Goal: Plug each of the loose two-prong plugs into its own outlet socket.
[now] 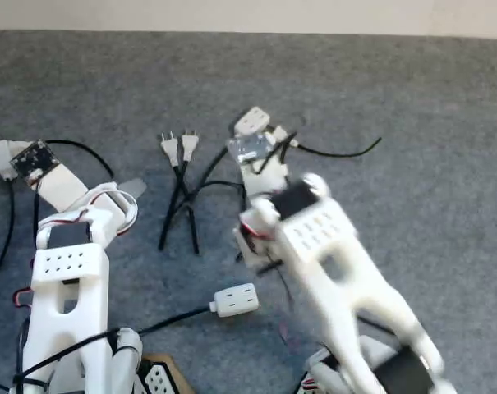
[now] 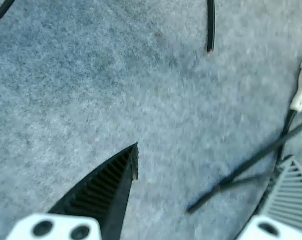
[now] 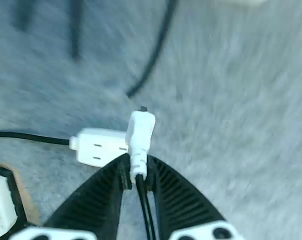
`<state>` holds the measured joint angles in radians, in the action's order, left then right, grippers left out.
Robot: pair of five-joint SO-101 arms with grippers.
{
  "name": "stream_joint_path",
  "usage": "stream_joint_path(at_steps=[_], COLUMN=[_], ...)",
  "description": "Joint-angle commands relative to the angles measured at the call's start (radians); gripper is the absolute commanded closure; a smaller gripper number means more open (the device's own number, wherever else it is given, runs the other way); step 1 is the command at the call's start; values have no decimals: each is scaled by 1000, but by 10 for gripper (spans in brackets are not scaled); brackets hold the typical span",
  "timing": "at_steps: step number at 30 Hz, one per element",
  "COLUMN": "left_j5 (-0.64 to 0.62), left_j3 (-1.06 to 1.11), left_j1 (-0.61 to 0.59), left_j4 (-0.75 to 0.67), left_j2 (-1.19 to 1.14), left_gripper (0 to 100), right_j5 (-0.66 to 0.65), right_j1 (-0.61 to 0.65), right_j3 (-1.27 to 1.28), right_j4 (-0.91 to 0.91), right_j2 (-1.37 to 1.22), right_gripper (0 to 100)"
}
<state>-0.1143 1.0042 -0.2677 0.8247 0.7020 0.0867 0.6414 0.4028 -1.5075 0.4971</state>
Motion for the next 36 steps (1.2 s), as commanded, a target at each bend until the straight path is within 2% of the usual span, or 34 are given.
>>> stream_joint_path(at_steps=[1,4,7,10,12,15,18,20,28,32,36], left_j5=[35,141,351,621,701,779,806,807,806,807,804], left_j3=[-97,-147,-176,-182,-191,-202,-202,-180,30,131,168], left_j1=[59,143,286,426,467,501,561,616,858,875,875], left_j4=[126,218,345,491,546,551,534,473,247,167,160], left_j2=[-1,-1,-1,-1,1,1,1,1,-1,-1,-1], left_gripper=[585,585,585,585,585,585,585,585,604,679,693], right_j5=[-35,-114,-158,-219,-229,-229,-229,-233,-236,-236,-236], right_j1=[-12,-16,-102,-257,-349,-432,-463,-483,-507,-507,-473], right_j3=[36,110,186,297,395,564,722,803,954,951,951], right_j4=[-2,-18,38,171,275,404,481,504,447,412,407], right_j2=[202,209,223,254,297,392,522,628,941,943,943], right_gripper=[994,994,994,994,994,994,994,994,994,994,994])
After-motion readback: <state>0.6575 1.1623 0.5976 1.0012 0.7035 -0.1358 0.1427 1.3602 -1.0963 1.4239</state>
